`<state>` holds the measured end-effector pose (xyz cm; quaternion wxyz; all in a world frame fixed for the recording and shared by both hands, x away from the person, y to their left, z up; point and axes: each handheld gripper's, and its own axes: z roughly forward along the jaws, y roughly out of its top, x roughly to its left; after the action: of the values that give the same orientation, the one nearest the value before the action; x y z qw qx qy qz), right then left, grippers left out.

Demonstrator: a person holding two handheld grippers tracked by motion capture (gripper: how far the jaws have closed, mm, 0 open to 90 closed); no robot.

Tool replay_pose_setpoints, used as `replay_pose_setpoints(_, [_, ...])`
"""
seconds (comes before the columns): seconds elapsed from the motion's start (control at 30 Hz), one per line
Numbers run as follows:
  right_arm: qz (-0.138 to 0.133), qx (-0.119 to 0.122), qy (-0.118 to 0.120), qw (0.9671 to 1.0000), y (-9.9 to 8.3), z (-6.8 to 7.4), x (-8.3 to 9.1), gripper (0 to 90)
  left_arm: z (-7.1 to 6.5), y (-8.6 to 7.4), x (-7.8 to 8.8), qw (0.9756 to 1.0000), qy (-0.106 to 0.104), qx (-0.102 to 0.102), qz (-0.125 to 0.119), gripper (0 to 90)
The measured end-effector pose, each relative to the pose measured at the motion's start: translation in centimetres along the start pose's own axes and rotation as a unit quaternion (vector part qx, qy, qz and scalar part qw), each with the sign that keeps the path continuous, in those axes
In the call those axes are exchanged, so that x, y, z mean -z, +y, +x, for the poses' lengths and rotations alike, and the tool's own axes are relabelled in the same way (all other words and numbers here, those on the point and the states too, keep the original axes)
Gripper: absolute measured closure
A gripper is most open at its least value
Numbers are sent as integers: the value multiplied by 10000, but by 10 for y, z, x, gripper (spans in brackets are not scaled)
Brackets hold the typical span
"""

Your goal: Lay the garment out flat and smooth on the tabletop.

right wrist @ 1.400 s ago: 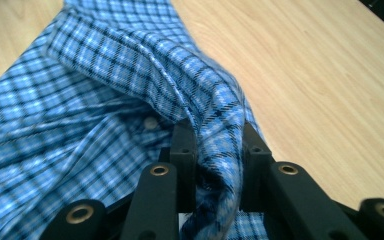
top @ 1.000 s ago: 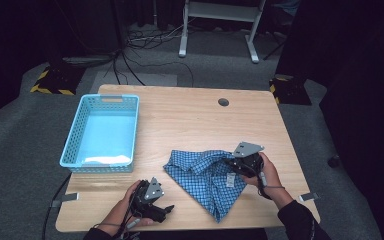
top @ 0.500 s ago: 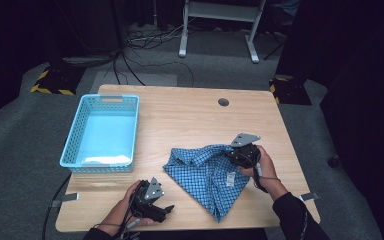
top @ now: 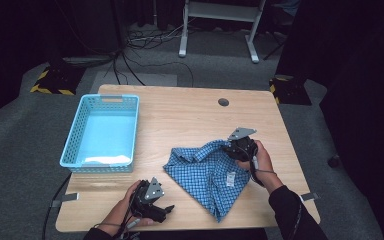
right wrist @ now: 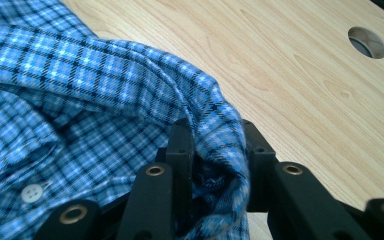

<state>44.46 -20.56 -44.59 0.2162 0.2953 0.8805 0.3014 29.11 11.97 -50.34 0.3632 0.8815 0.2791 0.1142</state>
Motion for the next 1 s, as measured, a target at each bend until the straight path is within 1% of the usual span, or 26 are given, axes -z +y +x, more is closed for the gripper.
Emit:
replay_pose_setpoints(0.23, [189,-163,-31,9997,5,-8,-11,719,0,0,0,10000,-11,-1,0,148])
replay_pose_setpoints(0.37, [283,-253,-73,9993,7,-10,-16,709,0,0,0,10000,-13,-10,-1,148])
replay_pose_setpoints(0.53, [362,-283,-119,9989,10,-11,-22,705,0,0,0,10000,-13,-12,1,149])
replay_pose_setpoints(0.7, [380,-284,-136,9988,11,-11,-26,702,0,0,0,10000,-15,-2,-1,149])
replay_pose_setpoints(1.0, [471,-349,-191,9981,12,-15,-35,675,0,0,0,10000,-16,-2,-1,148])
